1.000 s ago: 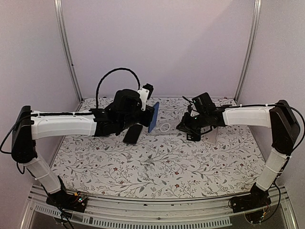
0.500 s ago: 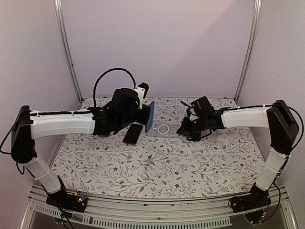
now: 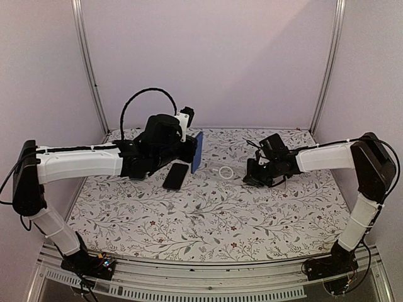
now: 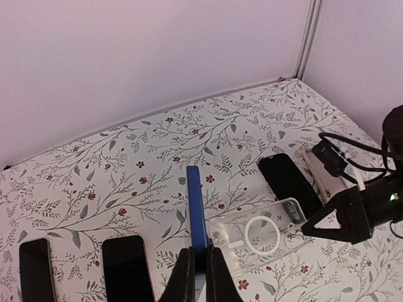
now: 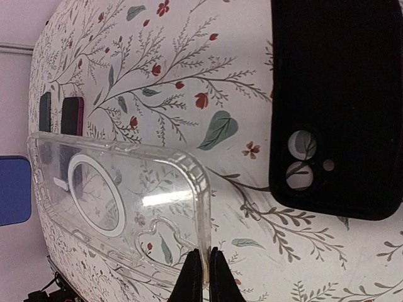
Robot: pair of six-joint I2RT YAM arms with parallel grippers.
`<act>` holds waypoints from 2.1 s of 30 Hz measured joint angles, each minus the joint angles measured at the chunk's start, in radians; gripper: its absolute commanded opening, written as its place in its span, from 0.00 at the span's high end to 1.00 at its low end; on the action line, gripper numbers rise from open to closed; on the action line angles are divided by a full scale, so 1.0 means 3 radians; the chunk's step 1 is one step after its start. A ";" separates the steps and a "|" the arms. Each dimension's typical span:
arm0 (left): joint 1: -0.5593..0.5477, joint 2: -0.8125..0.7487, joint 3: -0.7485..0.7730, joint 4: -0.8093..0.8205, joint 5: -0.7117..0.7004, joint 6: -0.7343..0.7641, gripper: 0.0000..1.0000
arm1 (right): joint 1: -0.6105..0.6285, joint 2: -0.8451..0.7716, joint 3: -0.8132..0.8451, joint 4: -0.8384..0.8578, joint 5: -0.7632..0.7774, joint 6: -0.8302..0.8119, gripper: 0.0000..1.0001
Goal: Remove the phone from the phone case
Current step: Remove the phone from the phone case, then place the phone case at the center of the board.
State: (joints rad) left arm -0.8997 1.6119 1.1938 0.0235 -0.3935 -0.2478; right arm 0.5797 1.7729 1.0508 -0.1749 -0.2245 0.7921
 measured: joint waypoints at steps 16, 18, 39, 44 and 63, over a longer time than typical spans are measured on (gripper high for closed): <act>0.0041 -0.0011 0.0000 -0.0064 0.0000 -0.0004 1.00 | -0.0167 0.0122 0.0103 0.0495 0.0122 0.0573 1.00; 0.0052 -0.0029 0.0000 -0.0102 0.0000 -0.0005 1.00 | -0.0169 0.0300 0.0369 0.0520 0.0161 0.0591 1.00; 0.0080 -0.0067 -0.0008 -0.0173 0.0352 0.0165 1.00 | -0.0427 0.1486 0.1723 0.0074 0.0252 0.0114 1.00; 0.0081 0.0005 -0.0008 -0.0175 0.0420 0.0196 1.00 | -0.0411 0.1507 0.1659 0.0058 0.0179 0.0111 0.96; 0.0080 0.0076 -0.0006 -0.0174 0.0515 0.0298 1.00 | -0.0384 0.1164 0.1005 0.0376 0.0098 0.0206 0.49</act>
State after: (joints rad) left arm -0.8757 1.6348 1.1919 -0.0288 -0.2390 -0.1585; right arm 0.4644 2.1220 1.3521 -0.0620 -0.1951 0.8539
